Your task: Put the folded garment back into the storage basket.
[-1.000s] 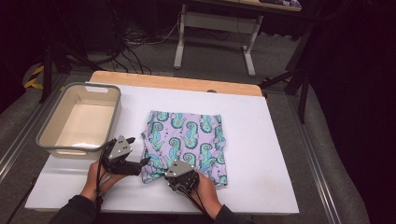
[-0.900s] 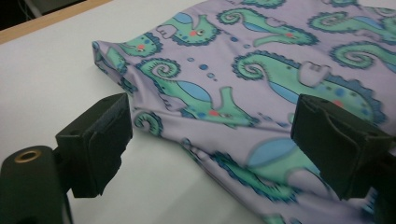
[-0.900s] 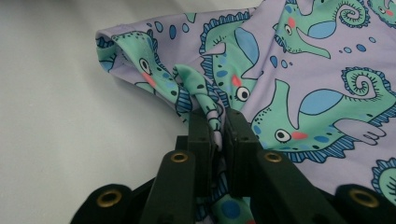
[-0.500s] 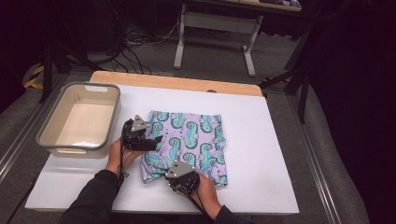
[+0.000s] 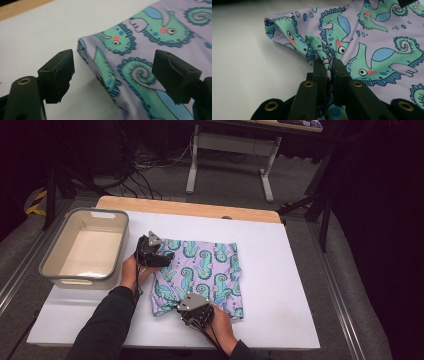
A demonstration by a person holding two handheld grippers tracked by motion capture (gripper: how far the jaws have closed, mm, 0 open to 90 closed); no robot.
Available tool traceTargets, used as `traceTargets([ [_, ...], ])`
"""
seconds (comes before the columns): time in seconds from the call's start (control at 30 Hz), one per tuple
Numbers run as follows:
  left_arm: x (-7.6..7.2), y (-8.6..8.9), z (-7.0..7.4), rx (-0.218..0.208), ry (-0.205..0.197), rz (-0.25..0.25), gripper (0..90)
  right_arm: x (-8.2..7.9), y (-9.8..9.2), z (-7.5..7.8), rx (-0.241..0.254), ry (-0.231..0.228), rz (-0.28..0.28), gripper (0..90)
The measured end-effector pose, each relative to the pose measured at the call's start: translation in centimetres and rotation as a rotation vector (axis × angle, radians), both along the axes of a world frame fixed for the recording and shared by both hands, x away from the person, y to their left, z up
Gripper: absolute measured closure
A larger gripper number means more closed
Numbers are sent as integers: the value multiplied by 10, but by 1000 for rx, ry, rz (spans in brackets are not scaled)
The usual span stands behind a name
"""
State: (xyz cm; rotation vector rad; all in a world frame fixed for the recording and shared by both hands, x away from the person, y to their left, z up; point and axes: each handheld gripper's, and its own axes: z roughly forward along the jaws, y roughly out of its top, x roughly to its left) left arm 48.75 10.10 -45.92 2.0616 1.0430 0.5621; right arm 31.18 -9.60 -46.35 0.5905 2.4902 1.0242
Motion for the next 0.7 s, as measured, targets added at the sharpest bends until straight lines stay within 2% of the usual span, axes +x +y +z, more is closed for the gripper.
traceTargets([
  [0.1,12,-2,-1,16,25,20,185,0,0,0,-2,-2,1,835],
  [0.17,16,-4,-1,31,24,36,183,0,0,0,-1,0,1,835],
  [0.27,22,-6,-2,46,50,46,180,-1,0,0,-3,-4,2,835],
  [0.37,24,-5,-3,35,66,46,198,-1,0,0,-2,-3,2,835],
  [0.47,23,-4,-3,6,95,39,248,0,-1,0,6,4,1,835],
  [0.53,22,-4,-3,-17,116,20,327,1,-1,0,12,13,1,836],
  [0.6,22,-4,-2,-19,113,21,392,1,-2,0,14,17,0,835],
  [0.63,21,-3,-2,-40,130,-2,451,1,-2,0,16,21,1,835],
  [0.7,20,-4,-2,-52,141,-4,503,1,-2,0,17,22,1,835],
])
